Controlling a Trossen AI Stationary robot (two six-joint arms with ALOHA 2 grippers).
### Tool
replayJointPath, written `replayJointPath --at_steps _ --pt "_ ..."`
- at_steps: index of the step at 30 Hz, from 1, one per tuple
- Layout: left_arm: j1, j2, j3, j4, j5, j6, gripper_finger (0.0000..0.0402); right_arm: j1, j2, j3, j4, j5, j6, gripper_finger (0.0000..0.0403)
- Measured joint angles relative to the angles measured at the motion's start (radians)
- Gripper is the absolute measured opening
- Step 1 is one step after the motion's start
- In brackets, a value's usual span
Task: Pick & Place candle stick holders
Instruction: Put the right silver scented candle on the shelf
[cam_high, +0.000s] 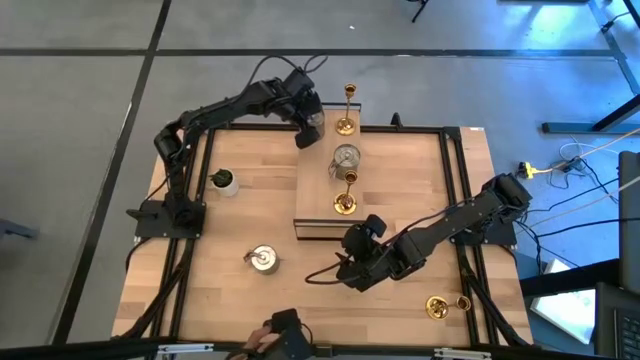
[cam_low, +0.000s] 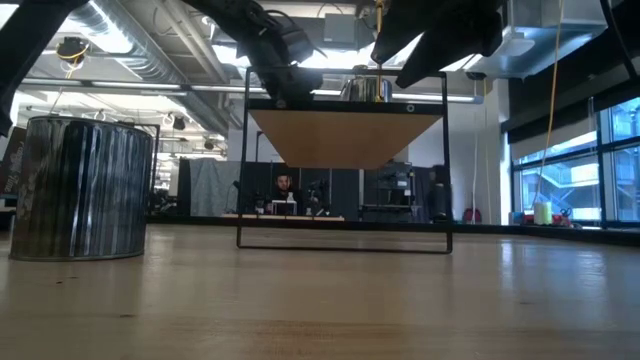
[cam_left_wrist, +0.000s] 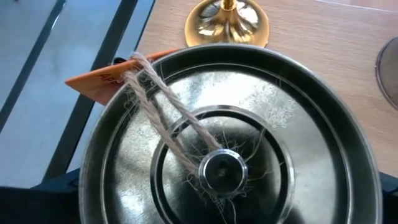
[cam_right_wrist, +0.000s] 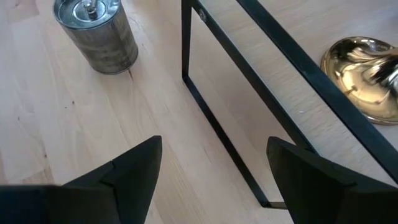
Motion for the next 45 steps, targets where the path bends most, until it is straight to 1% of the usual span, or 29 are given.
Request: replayJointPath --at_steps 16,25,32,45 --pt "0.0 0.0 0.001 -0.003 0.0 -0.006 0.0393 0.0 0.0 0.0 0.0 0.002 0.0 0.0293" --pt "0.0 0.0 0.071 -0.048 0.0 0.001 0.0393 0.0 0.0 0.0 0.0 0.002 0.0 0.0293" --pt "0.002 0.0 0.12 -0.15 -0.001 0.012 0.0393 0.0 0.0 0.0 0.0 0.002 0.0 0.0293" --pt "0.002 -0.036 0.123 -0.17 -0.009 0.013 0.0393 0.001 0.0 0.0 0.01 0.011 -0.001 0.0293"
